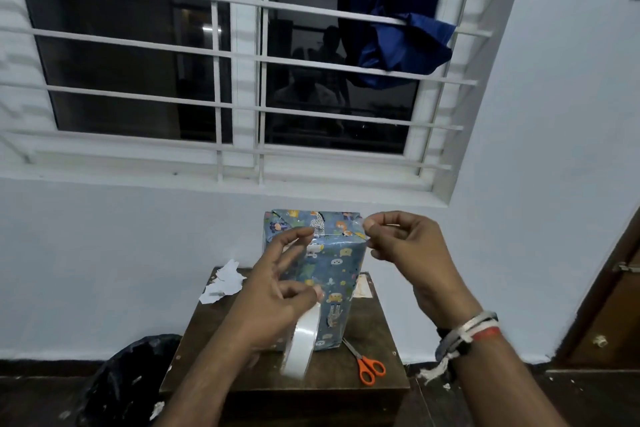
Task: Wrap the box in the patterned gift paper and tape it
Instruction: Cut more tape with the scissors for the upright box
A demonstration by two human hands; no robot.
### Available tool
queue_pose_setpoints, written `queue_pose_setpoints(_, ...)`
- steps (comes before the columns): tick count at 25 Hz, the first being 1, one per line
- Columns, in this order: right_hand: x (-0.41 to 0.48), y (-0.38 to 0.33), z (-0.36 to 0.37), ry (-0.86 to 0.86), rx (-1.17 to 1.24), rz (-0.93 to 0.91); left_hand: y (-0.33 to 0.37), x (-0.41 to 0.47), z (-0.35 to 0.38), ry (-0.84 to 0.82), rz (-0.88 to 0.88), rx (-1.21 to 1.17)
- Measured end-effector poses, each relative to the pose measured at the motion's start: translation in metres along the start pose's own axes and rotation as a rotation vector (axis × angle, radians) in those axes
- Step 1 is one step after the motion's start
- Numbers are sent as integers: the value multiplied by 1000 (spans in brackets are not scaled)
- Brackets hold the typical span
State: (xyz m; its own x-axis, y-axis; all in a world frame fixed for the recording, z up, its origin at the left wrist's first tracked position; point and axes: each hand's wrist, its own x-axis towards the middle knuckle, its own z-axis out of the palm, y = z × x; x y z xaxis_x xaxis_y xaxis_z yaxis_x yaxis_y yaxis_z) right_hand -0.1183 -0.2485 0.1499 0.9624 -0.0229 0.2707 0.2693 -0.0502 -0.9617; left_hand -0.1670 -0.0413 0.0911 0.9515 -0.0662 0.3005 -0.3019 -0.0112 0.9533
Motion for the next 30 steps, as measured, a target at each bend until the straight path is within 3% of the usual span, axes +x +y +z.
queue_pose_setpoints(11,79,34,14,73,-49,280,10,57,29,-109,-91,-83)
queue_pose_setpoints(21,97,50,23,223,-430,254,-6,56,32,-89,-156,-63)
queue_pose_setpoints(27,99,41,24,162,-686,246,-10,58,32,-80,-174,-63)
queue_pose_setpoints(30,95,43,22,110,-660,271,-8,58,34,-71,-170,-70)
